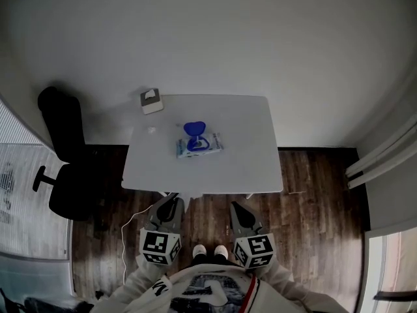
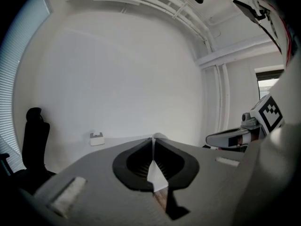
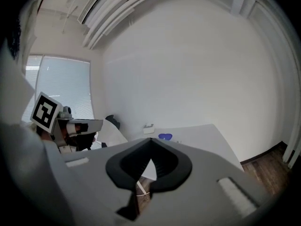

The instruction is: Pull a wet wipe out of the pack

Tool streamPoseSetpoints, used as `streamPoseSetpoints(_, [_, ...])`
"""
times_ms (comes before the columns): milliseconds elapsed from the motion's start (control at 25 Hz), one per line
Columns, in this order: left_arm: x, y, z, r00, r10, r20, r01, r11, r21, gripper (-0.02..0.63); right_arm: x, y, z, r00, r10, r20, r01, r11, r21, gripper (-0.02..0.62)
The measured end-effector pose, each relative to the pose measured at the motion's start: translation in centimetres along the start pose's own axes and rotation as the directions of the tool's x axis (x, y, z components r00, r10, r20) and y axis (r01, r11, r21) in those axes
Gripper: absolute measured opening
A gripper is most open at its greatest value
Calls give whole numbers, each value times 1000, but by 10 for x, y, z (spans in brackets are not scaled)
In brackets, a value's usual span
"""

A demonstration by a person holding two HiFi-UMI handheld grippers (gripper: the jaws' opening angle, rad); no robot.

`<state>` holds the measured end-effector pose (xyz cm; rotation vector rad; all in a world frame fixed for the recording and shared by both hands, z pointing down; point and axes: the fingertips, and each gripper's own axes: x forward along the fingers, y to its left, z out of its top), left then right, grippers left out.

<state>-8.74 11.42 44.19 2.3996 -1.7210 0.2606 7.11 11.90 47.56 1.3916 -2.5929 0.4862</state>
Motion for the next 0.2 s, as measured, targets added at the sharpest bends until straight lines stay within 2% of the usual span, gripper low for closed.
streamPoseSetpoints(200, [-1,2,-2,1000,-9,-4,9,1000,0,6,1,4,-7,1000,-4,-12,4,1000,18,3])
